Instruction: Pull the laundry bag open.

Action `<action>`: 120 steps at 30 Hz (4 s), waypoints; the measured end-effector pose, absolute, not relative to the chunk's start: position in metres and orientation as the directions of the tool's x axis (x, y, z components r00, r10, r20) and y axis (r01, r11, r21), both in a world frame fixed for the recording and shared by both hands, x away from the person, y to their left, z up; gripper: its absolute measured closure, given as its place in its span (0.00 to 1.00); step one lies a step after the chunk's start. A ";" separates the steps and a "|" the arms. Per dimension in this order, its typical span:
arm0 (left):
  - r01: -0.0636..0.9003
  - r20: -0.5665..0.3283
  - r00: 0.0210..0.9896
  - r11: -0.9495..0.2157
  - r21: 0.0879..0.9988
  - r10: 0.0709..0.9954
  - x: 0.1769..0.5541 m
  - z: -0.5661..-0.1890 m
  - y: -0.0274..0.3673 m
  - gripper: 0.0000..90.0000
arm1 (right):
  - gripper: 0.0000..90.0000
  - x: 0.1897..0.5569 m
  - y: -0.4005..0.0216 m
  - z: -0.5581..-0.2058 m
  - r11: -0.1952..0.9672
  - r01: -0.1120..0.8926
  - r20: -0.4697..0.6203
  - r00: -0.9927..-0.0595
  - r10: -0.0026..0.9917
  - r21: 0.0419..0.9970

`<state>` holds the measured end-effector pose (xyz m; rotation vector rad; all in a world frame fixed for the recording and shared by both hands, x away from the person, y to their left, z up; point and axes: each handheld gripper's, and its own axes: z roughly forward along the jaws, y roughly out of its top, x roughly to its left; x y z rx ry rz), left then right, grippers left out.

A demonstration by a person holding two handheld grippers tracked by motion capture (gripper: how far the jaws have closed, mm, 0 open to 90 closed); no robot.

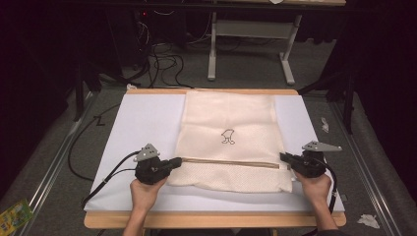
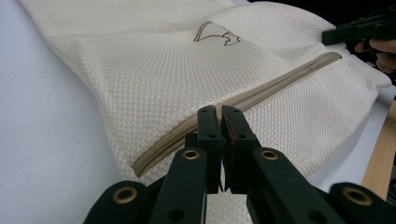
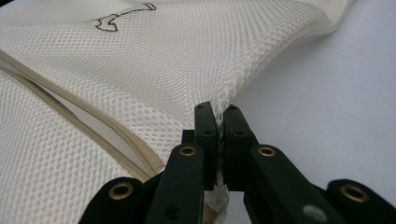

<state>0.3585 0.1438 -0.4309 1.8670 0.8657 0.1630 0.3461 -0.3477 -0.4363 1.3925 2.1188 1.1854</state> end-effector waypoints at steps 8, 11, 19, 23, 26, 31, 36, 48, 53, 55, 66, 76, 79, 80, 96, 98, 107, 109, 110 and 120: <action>0.502 -0.257 0.715 -0.222 0.836 0.650 0.357 -0.434 0.149 0.97 | 0.97 0.346 -0.349 -0.436 0.158 0.583 0.161 -0.456 0.875 0.797; 0.505 -0.262 0.708 -0.211 0.837 0.656 0.358 -0.434 0.151 0.97 | 0.97 0.347 -0.348 -0.437 0.166 0.578 0.155 -0.464 0.872 0.799; 0.509 -0.264 0.691 -0.194 0.838 0.672 0.358 -0.434 0.162 0.97 | 0.97 0.347 -0.347 -0.433 0.151 0.570 0.154 -0.451 0.879 0.808; 0.512 -0.264 0.686 -0.191 0.838 0.678 0.358 -0.435 0.166 0.97 | 0.97 0.348 -0.344 -0.431 0.162 0.563 0.145 -0.460 0.876 0.811; 0.509 -0.267 0.684 -0.182 0.841 0.679 0.359 -0.434 0.166 0.97 | 0.97 0.349 -0.343 -0.430 0.163 0.560 0.144 -0.463 0.874 0.813; 0.508 -0.255 0.677 -0.188 0.840 0.690 0.359 -0.432 0.169 0.97 | 0.97 0.348 -0.345 -0.429 0.160 0.562 0.143 -0.457 0.878 0.811; 0.505 -0.255 0.674 -0.181 0.844 0.693 0.359 -0.431 0.171 0.97 | 0.98 0.348 -0.345 -0.429 0.167 0.560 0.136 -0.459 0.878 0.812; 0.504 -0.256 0.672 -0.176 0.845 0.695 0.361 -0.427 0.176 0.97 | 0.98 0.349 -0.346 -0.426 0.192 0.558 0.110 -0.462 0.880 0.807; 0.482 -0.222 0.645 -0.164 0.861 0.731 0.358 -0.425 0.179 0.97 | 0.98 0.350 -0.347 -0.425 0.190 0.560 0.116 -0.465 0.878 0.807; 0.483 -0.218 0.645 -0.170 0.859 0.732 0.358 -0.424 0.180 0.97 | 0.98 0.350 -0.347 -0.425 0.188 0.562 0.118 -0.463 0.878 0.806; 0.475 -0.174 0.626 -0.195 0.858 0.760 0.356 -0.424 0.179 0.97 | 0.98 0.352 -0.342 -0.419 0.189 0.556 0.120 -0.472 0.874 0.809; 0.476 -0.190 0.641 -0.191 0.858 0.744 0.351 -0.421 0.183 0.96 | 0.97 0.355 -0.337 -0.420 0.195 0.567 0.135 -0.486 0.863 0.800; 0.483 -0.191 0.639 -0.196 0.853 0.745 0.351 -0.421 0.183 0.96 | 0.97 0.357 -0.334 -0.422 0.196 0.578 0.141 -0.486 0.863 0.792; 0.487 -0.194 0.640 -0.197 0.851 0.743 0.351 -0.421 0.183 0.96 | 0.97 0.357 -0.334 -0.423 0.204 0.574 0.133 -0.490 0.861 0.793; 0.493 -0.175 0.646 -0.231 0.839 0.743 0.351 -0.422 0.184 0.96 | 0.96 0.357 -0.329 -0.440 0.238 0.617 0.130 -0.490 0.862 0.750; 0.496 -0.169 0.645 -0.240 0.835 0.745 0.351 -0.424 0.183 0.96 | 0.95 0.357 -0.329 -0.443 0.234 0.625 0.135 -0.484 0.865 0.745; 0.501 -0.153 0.647 -0.266 0.824 0.747 0.350 -0.427 0.181 0.96 | 0.94 0.357 -0.329 -0.449 0.238 0.631 0.131 -0.480 0.867 0.738; 0.503 -0.147 0.647 -0.273 0.820 0.748 0.350 -0.429 0.180 0.96 | 0.94 0.357 -0.328 -0.450 0.242 0.631 0.127 -0.481 0.868 0.737; 0.504 -0.145 0.646 -0.276 0.818 0.750 0.351 -0.429 0.179 0.96 | 0.94 0.358 -0.328 -0.451 0.242 0.636 0.129 -0.479 0.869 0.733; 0.536 -0.151 0.640 -0.298 0.790 0.753 0.353 -0.439 0.178 0.95 | 0.90 0.363 -0.327 -0.460 0.247 0.655 0.122 -0.464 0.878 0.715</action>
